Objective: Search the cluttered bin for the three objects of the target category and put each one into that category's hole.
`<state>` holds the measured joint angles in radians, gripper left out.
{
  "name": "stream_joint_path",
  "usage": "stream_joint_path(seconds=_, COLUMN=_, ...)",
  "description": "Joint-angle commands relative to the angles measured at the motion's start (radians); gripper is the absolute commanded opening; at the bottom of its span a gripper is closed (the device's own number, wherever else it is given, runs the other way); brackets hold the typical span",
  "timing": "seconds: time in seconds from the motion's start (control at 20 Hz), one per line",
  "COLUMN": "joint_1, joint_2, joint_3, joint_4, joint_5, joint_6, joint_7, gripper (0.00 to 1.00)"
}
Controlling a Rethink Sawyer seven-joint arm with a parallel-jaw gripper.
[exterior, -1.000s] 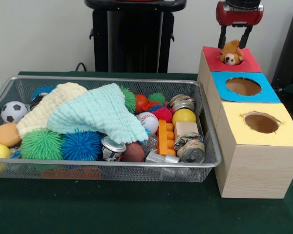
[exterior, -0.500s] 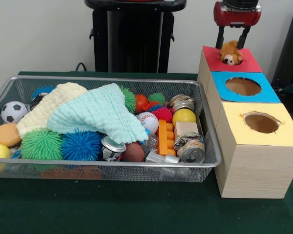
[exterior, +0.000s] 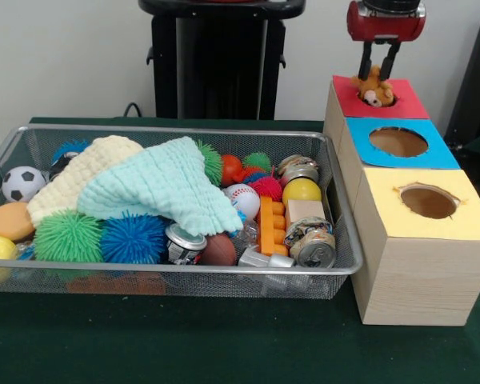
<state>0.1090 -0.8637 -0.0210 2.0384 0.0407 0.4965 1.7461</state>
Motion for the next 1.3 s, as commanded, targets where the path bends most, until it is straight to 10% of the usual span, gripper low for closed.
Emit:
stream_joint_path(seconds=0.05, joint_1=-0.037, joint_2=-0.015, joint_3=0.063, joint_4=-0.003, joint_5=0.002, joint_6=-0.023, joint_7=0.102, gripper=0.00)
stream_joint_path(seconds=0.8, joint_1=-0.054, joint_2=-0.014, joint_3=0.080, joint_4=-0.012, joint_5=0.007, joint_6=0.005, joint_7=0.085, gripper=0.00)
stream_joint_path(seconds=0.85, joint_1=-0.055, joint_2=-0.015, joint_3=0.080, joint_4=-0.008, joint_5=0.006, joint_6=-0.018, joint_7=0.092, gripper=1.00)
stream_joint_path(seconds=1.3, joint_1=-0.050, joint_2=0.003, joint_3=0.083, joint_4=-0.029, joint_5=0.007, joint_6=-0.001, joint_7=0.096, gripper=1.00)
